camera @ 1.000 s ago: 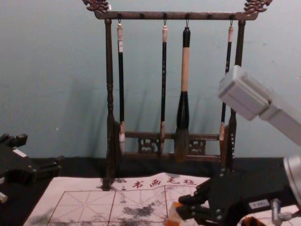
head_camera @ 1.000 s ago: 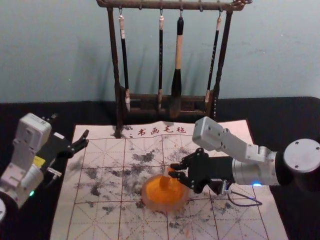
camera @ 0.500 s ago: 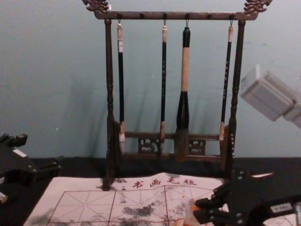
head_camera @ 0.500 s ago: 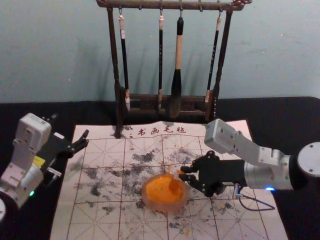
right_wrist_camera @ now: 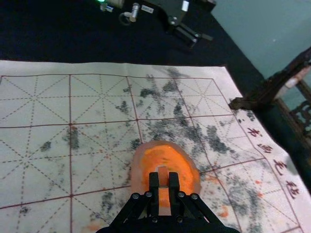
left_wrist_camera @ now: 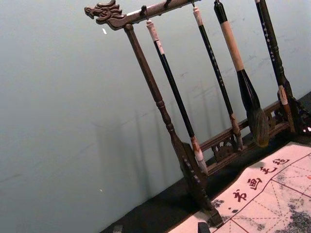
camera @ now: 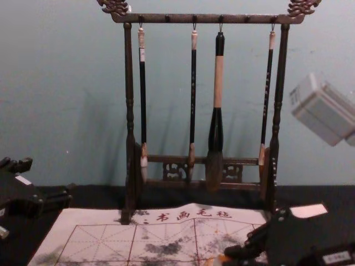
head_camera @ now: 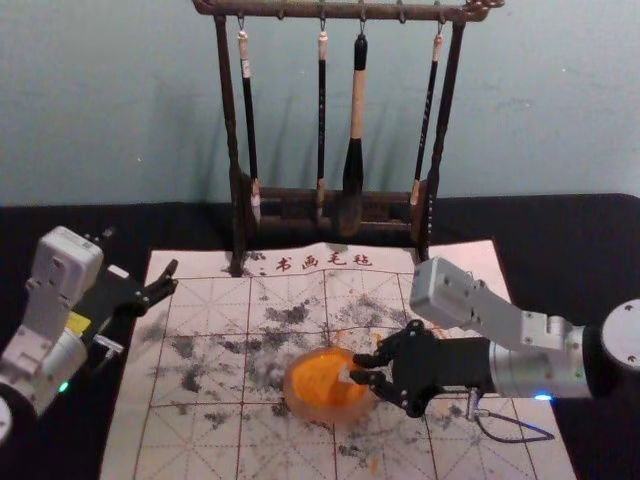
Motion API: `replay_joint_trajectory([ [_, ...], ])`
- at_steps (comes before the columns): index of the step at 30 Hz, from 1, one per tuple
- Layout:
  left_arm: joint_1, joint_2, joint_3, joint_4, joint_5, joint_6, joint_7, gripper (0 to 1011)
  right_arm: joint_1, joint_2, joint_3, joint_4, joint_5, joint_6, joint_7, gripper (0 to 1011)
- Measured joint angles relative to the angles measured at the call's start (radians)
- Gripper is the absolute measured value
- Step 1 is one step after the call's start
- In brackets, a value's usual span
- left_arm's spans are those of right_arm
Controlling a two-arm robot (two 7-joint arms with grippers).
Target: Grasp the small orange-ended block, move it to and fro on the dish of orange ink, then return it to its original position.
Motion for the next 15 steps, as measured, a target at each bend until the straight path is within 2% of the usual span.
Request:
replay_joint_trajectory([
  [15,0.0,0.0,0.0,0.0,0.0,0.0,0.0,1001,0.037,-0.043,-0.032,0.051,-0.019,0.005,0.001,97],
])
